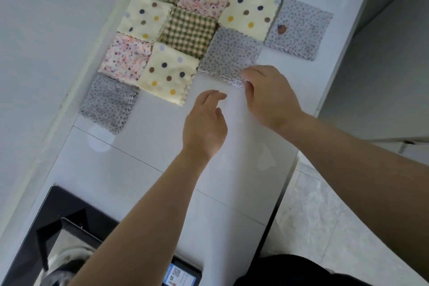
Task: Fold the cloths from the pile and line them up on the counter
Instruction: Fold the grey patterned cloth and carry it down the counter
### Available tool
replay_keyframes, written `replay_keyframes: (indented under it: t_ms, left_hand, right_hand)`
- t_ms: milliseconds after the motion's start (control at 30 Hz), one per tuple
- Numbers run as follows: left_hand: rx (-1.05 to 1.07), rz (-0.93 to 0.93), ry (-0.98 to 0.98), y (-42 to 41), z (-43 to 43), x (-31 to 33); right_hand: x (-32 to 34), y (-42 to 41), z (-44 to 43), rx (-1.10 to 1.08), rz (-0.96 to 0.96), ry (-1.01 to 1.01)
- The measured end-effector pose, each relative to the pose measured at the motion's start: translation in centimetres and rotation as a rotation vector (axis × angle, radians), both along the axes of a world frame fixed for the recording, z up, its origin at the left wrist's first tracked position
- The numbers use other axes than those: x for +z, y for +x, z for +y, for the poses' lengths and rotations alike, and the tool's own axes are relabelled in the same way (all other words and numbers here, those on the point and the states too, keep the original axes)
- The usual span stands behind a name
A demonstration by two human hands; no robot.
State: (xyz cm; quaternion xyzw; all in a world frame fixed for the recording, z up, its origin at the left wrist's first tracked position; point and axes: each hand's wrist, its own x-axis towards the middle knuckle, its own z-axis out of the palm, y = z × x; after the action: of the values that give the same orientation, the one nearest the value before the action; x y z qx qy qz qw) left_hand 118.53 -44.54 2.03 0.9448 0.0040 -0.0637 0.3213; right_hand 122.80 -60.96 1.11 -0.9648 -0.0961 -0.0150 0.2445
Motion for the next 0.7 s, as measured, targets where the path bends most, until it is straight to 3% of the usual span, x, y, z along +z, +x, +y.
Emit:
replay_keyframes:
  t_ms: [167, 433, 700]
  left_hand:
    - [-0.001, -0.040, 0.016, -3.7, -0.9, 2.2]
    - [0.008, -0.090, 0.030, -11.5, -3.9, 5.4]
    - [-0.059, -0.199, 0.025, -27.1, -6.3, 8.1]
  right_hand:
    - [2.3, -5.5, -0.6, -0.092, 0.122, 0.119]
    - [6.5, -15.4, -3.5, -0.172, 0.137, 0.184]
    - [9.3, -30.6, -4.9, -0.201, 0.097, 0.258]
